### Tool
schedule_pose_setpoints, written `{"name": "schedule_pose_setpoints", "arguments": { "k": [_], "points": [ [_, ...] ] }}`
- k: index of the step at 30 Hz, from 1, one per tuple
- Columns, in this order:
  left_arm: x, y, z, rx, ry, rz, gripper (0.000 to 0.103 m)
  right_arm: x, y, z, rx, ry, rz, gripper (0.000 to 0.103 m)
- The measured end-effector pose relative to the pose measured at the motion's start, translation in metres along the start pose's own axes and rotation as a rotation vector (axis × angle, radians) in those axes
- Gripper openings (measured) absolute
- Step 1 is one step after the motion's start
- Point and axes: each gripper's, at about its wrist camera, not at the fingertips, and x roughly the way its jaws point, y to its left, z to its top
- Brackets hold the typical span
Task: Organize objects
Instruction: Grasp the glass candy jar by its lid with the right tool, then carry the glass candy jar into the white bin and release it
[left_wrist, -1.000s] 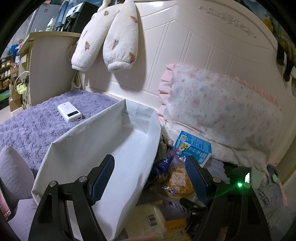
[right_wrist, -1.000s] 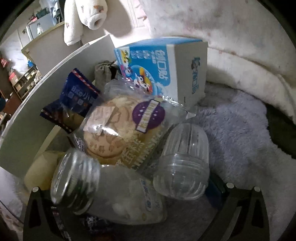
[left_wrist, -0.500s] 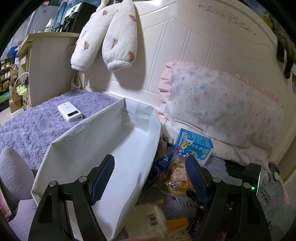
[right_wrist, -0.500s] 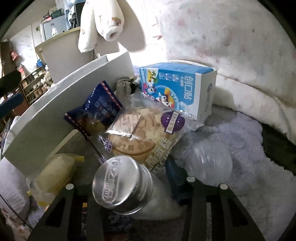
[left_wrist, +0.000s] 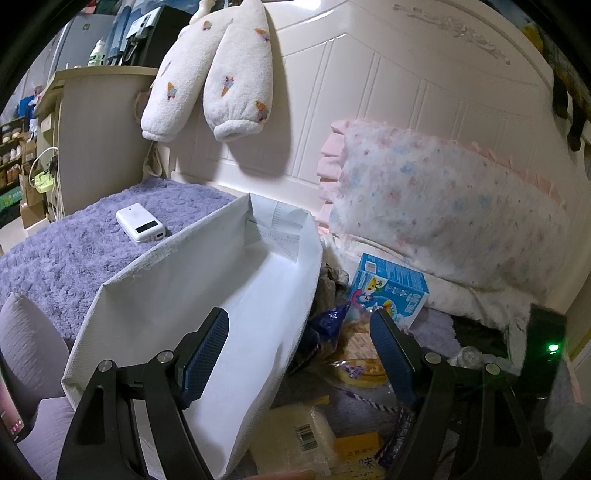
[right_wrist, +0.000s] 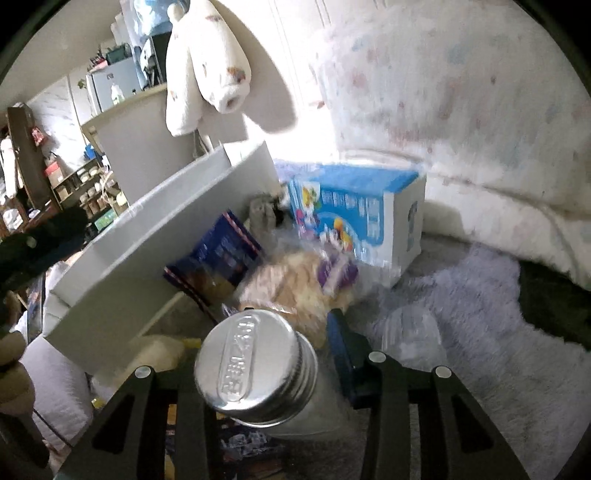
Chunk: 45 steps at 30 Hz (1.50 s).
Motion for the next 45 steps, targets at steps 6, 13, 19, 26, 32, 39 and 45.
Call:
{"name": "schedule_pose_setpoints", "arguments": {
  "k": [6,13,19,26,32,39,45],
  "points": [
    [-0.007,0.006,0.005,-0.034,-0.024,-0.018,0.078,-0.026,0.014,0.013,-0.025,-0.092,0.018,0.036],
    [-0.017,0.017,0.011,-0.067,-0.052,-0.006,0.078,-0.035,0.042,0.041,-0.048,-0.156,0.087,0.035],
    [-0.024,0.037,0.018,-0.108,-0.065,0.035,0.078,-0.016,0.07,0.091,-0.007,-0.149,0.287,0.035],
    [-0.011,0.068,0.02,-0.195,0.022,0.049,0.077,0.057,0.097,0.127,0.191,-0.006,0.494,0.035],
    [0.007,0.076,0.012,-0.296,0.116,-0.025,0.077,0.104,0.097,0.107,0.257,0.162,0.561,0.034],
    [0.016,0.066,0.008,-0.227,0.14,0.103,0.076,0.115,0.102,0.097,0.206,0.179,0.559,0.033],
    [0.022,0.073,0.007,-0.251,0.164,0.135,0.076,0.1,0.117,0.09,0.083,0.154,0.489,0.033]
  ]
}}
